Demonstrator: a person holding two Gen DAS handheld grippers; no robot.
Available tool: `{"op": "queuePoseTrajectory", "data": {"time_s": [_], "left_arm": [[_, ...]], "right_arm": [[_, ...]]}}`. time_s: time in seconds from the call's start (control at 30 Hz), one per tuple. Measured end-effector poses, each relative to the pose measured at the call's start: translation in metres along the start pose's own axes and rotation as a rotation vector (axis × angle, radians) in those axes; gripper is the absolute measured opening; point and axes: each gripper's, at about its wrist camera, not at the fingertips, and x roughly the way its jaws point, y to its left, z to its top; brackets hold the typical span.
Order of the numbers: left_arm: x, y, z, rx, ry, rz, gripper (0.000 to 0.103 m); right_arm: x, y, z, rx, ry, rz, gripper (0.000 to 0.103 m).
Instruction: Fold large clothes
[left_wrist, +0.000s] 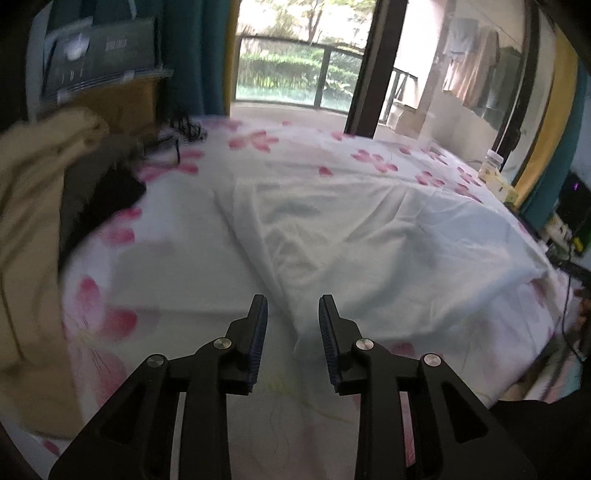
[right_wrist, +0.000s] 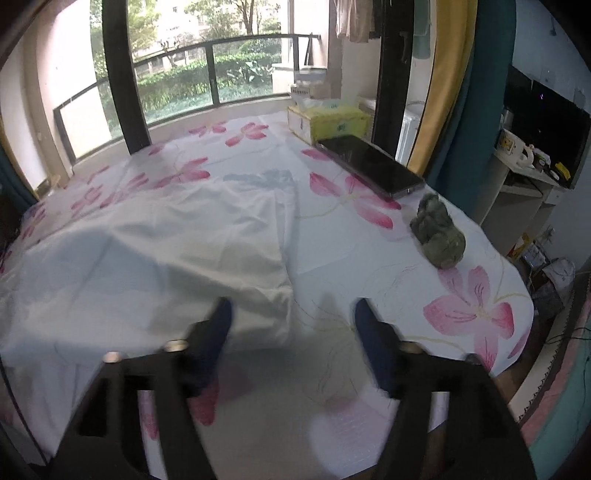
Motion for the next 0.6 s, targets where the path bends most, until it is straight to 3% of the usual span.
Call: {"op": "queuePoseTrajectory", "data": {"time_s": [0.1, 0.17, 0.23, 0.37, 0.53, 0.6], "left_arm": [[-0.007, -0.016, 0.011, 0.055, -0.031, 0.024, 0.032], [-0.01, -0.024, 0.019, 0.067, -0.057, 0.026, 0.042], [-0.007, -0.035, 0.027, 0.062, -0.077, -0.025, 0.049], [0.015, -0.059, 0.036, 0.052, -0.031, -0.109, 0.049], [0.048, -0.093, 0.043, 0.033, 0.03, -0.191, 0.049], [0.054, -0.105, 0.046, 0.038, 0.032, -0.22, 0.049]], "right_arm": [[-0.006, 0.004, 0.004, -0.01, -0.008, 0.014, 0.072], [-0.01, 0.005, 0.006, 0.0, -0.016, 0.011, 0.072], [-0.011, 0.004, 0.005, 0.031, -0.014, 0.018, 0.072], [-0.005, 0.017, -0.008, 0.053, 0.037, 0.096, 0.072], [0.009, 0.032, -0.03, 0.033, 0.11, 0.091, 0.072], [0.007, 0.035, -0.037, 0.022, 0.089, 0.089, 0.08]]}}
